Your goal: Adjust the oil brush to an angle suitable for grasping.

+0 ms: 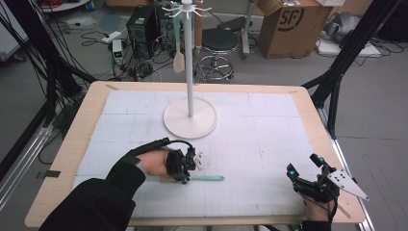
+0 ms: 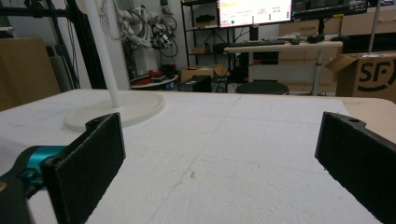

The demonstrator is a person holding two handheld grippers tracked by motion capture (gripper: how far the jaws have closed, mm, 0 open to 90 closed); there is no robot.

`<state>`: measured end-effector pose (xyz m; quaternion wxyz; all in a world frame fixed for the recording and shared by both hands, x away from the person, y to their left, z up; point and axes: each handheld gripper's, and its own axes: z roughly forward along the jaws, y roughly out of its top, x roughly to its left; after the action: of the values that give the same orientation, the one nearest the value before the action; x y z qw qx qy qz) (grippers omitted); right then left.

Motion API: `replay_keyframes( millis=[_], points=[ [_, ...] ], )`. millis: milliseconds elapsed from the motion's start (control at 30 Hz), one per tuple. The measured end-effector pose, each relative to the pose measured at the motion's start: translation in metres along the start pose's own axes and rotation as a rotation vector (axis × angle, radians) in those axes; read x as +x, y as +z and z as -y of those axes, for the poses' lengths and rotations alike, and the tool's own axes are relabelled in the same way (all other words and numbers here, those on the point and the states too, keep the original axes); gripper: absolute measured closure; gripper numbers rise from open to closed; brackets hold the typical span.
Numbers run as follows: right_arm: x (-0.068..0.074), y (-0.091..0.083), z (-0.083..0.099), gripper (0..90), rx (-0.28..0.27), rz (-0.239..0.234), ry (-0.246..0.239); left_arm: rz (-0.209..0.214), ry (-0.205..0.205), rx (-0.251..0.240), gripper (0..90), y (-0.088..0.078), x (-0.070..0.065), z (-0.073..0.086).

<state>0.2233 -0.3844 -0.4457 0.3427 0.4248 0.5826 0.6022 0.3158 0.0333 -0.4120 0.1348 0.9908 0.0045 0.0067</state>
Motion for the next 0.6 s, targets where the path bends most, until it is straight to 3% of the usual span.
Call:
replay_keyframes(
  millis=[133, 233, 600],
  points=[
    [-0.001, 0.0, 0.0, 0.5, 0.003, 0.0, -0.006, -0.016, -0.016, -0.028, 81.9, -0.007, 0.0, 0.002],
    [0.0, -0.001, 0.0, 0.5, 0.003, 0.001, -0.002, -0.031, -0.028, -0.076, 81.9, -0.018, 0.0, 0.005],
    [0.001, 0.0, -0.001, 0.5, 0.003, -0.001, -0.014, -0.072, -0.192, -0.391, 81.8, -0.048, -0.006, 0.041]
  ],
)
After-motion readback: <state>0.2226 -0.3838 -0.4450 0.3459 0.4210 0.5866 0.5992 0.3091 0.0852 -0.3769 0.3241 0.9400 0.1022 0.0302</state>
